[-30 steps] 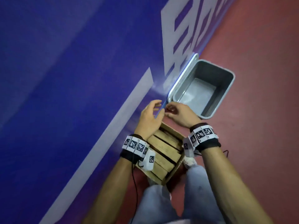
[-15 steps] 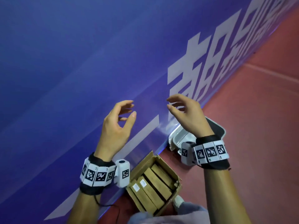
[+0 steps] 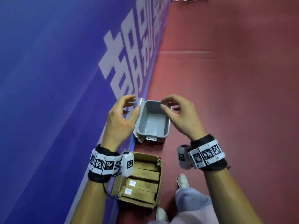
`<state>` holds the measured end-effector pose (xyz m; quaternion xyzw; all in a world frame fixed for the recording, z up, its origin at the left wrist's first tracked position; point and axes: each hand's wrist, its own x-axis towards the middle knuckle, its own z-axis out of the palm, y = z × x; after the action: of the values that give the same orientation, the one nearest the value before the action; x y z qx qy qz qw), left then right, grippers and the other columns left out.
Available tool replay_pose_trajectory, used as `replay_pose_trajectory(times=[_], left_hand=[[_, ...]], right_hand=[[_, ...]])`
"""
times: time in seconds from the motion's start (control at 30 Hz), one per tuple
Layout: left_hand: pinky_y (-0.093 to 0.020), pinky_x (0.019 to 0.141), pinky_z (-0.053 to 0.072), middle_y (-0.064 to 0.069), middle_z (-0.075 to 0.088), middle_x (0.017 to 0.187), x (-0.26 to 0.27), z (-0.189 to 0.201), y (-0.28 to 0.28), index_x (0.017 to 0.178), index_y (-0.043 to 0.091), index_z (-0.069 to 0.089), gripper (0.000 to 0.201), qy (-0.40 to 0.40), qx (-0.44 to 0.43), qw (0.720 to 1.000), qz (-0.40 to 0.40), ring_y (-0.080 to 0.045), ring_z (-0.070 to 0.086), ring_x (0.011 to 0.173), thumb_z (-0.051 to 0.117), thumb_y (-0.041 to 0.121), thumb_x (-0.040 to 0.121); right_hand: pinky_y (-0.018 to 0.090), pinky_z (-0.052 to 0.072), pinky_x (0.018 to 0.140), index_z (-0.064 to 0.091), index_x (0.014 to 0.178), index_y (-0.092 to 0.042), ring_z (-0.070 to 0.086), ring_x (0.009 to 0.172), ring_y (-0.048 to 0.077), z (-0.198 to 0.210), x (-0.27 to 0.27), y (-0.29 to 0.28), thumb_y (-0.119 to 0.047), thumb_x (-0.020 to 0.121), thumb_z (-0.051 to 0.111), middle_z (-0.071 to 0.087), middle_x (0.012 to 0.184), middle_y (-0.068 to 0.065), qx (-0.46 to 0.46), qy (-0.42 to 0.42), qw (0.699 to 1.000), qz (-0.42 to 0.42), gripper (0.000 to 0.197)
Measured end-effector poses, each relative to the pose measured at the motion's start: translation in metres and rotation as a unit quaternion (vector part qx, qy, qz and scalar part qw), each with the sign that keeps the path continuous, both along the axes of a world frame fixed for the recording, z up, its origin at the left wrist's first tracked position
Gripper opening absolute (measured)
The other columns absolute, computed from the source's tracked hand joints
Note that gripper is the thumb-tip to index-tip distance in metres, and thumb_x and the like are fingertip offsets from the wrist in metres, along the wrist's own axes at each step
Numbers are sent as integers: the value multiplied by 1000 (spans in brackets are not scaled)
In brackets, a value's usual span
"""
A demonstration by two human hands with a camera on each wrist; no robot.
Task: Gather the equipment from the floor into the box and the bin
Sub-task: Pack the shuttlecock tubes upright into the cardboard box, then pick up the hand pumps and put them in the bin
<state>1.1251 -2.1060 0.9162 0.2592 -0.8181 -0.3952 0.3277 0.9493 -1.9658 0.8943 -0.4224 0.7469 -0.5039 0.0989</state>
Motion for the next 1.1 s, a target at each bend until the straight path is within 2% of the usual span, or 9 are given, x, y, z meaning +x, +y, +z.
replay_pose_trajectory(times=[0.2, 0.37, 0.47, 0.7, 0.87, 0.93, 0.97, 1.03, 1.1], left_hand=[[-34, 98, 56, 9, 68, 123, -96, 3, 93, 130, 23, 63, 31, -8, -10, 988, -153, -3, 65, 114, 66, 28, 100], [-39, 95, 57, 11, 67, 123, -188, 0, 202, 128, 25, 62, 30, -16, -28, 959, -281, -7, 65, 114, 66, 30, 99], [-39, 94, 57, 12, 67, 124, -241, -3, 285, 129, 26, 61, 30, -15, -32, 937, -346, -6, 64, 114, 65, 31, 99], [-29, 92, 56, 14, 66, 123, -334, -16, 492, 129, 24, 62, 31, -14, -34, 874, -484, -2, 63, 112, 67, 29, 99], [-24, 93, 54, 14, 65, 123, -387, -20, 599, 131, 23, 61, 32, -27, -45, 825, -562, 1, 62, 111, 66, 30, 100], [-23, 93, 54, 14, 65, 124, -408, -26, 627, 131, 23, 61, 32, -34, -52, 807, -588, 0, 61, 112, 65, 32, 100], [-24, 93, 54, 14, 65, 124, -420, -31, 640, 130, 23, 61, 32, -36, -57, 798, -599, 0, 61, 113, 65, 33, 100], [-25, 93, 54, 15, 65, 123, -446, -41, 661, 130, 24, 61, 32, -40, -61, 784, -617, -1, 62, 113, 64, 34, 100], [-27, 93, 55, 15, 65, 123, -475, -52, 679, 129, 24, 61, 32, -42, -61, 772, -632, -1, 62, 113, 64, 34, 99]], right_hand=[[33, 55, 91, 70, 114, -28, 64, 103, 4, 4, -55, 139, -38, 97, 68, 70, 114, -14, 50, 13, 989, -142, 20], [24, 50, 89, 69, 115, -27, 64, 104, 6, 16, -103, 268, -39, 96, 69, 69, 117, -11, 55, 7, 966, -254, 22], [26, 50, 89, 68, 114, -28, 64, 104, 7, 25, -132, 358, -40, 96, 69, 69, 117, -11, 59, 9, 947, -315, 22], [34, 53, 93, 69, 113, -27, 65, 103, 10, 19, -166, 586, -39, 95, 70, 69, 114, -8, 89, -1, 882, -462, 22], [35, 55, 95, 71, 109, -24, 67, 101, 11, 3, -175, 712, -32, 94, 72, 72, 108, -7, 61, -29, 814, -577, 17], [32, 55, 95, 72, 106, -23, 68, 100, 10, -8, -178, 743, -28, 94, 73, 73, 106, -7, 50, -43, 791, -609, 13], [26, 54, 93, 72, 105, -23, 68, 99, 9, -13, -181, 756, -26, 94, 73, 74, 104, -7, 45, -51, 780, -622, 12], [6, 47, 83, 73, 105, -19, 68, 94, 7, -25, -190, 777, -21, 93, 74, 74, 103, -4, 43, -64, 764, -640, 12], [-2, 41, 73, 73, 105, -16, 65, 89, 0, -37, -205, 794, -17, 93, 74, 74, 102, -2, 53, -78, 750, -655, 13]])
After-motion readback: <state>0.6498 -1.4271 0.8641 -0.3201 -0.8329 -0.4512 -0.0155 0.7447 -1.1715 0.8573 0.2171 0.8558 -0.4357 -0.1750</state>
